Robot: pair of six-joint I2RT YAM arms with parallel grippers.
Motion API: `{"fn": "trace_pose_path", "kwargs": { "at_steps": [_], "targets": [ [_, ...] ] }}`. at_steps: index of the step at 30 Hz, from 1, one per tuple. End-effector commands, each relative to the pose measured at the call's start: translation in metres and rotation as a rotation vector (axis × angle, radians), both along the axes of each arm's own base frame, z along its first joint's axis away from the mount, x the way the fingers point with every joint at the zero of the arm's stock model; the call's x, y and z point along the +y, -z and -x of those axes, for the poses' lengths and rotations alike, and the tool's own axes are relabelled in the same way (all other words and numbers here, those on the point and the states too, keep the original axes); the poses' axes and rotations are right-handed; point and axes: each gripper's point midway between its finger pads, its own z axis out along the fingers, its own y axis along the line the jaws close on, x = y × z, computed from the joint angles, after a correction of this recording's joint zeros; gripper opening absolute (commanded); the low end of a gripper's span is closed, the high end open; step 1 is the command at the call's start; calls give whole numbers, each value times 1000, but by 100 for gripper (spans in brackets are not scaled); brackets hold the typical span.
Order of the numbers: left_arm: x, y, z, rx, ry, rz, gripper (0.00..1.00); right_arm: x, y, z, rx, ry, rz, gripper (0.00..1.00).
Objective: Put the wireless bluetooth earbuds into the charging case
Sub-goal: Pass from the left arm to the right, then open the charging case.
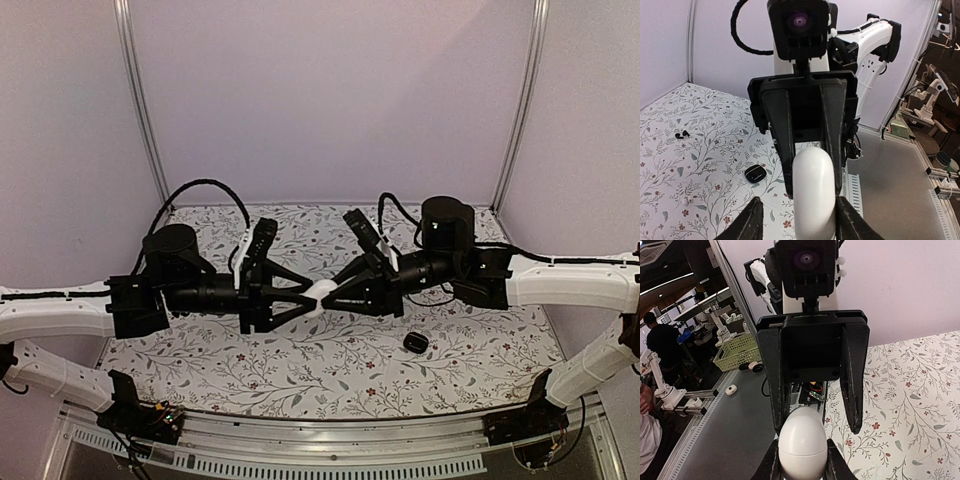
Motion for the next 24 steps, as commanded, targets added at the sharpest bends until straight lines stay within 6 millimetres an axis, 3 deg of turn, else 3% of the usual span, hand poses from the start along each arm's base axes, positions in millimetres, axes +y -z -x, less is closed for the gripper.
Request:
{"fn": "trace_pose_path", "kwargs": {
  "at_steps": [1, 7, 14, 19, 24],
  "targets": [
    [11, -16, -15, -10, -68, 32, 47, 2, -9, 7, -33, -27, -17, 0],
    [24, -15, -28, 15, -125, 44, 47, 1, -8, 10, -46, -38, -16, 0],
    [28, -11, -29, 25, -124, 48, 47, 0, -13, 6, -58, -3, -38, 0],
    [45, -25, -24, -21, -143, 142, 57, -3, -22, -12, -24, 103, -89, 0],
    [69, -28, -15, -104, -181, 248, 60, -13, -54, -23, -34, 196, -216, 0]
  ]
}}
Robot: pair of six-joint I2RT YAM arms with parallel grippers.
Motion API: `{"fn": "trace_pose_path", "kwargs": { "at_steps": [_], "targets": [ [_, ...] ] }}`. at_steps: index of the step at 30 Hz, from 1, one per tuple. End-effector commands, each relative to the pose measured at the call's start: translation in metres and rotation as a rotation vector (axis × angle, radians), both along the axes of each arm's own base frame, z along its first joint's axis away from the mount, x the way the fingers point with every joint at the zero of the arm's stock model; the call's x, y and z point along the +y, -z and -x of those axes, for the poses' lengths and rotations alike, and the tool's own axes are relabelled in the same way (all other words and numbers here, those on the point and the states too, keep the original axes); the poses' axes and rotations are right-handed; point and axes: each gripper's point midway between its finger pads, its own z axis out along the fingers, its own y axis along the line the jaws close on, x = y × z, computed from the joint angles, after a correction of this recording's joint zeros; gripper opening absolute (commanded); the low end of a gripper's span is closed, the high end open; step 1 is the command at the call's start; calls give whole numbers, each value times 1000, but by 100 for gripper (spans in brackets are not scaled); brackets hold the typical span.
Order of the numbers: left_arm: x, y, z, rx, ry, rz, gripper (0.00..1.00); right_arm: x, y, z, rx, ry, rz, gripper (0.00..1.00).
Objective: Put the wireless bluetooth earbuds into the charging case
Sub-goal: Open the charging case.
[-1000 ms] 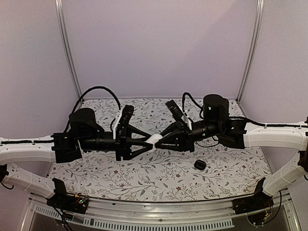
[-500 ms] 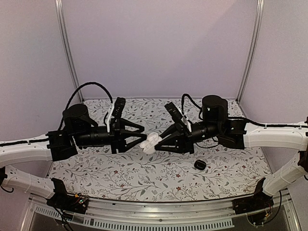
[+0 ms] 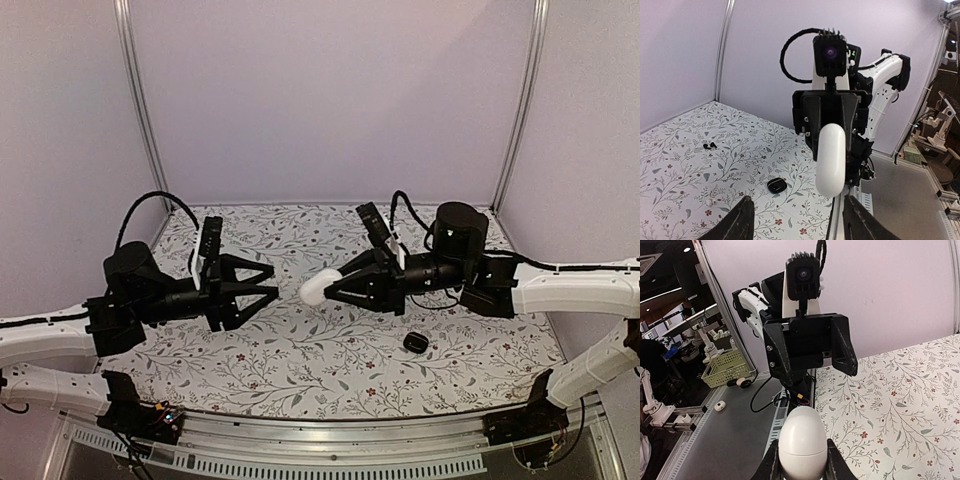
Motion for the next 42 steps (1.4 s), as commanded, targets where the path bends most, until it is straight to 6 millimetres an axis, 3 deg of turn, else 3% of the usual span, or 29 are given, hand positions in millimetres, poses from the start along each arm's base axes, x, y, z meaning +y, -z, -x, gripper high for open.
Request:
{"fn": "trace_pose_path", "kwargs": {
  "at_steps": [1, 5, 14, 23, 42],
  "targets": [
    [18, -20, 1, -101, -50, 124, 60, -9, -53, -12, -34, 96, -175, 0],
    [8, -29, 4, -124, -5, 116, 60, -4, -63, -10, -38, 64, -202, 0],
    [-23, -42, 11, -133, 82, 65, 71, 15, -39, -6, -53, 43, -116, 0],
    [-38, -32, 2, -79, 85, 9, 71, 19, -37, -1, -71, 27, -106, 0],
    [-17, -31, -27, -8, -49, 17, 66, 12, -30, 19, -118, -42, -102, 0]
  ]
}}
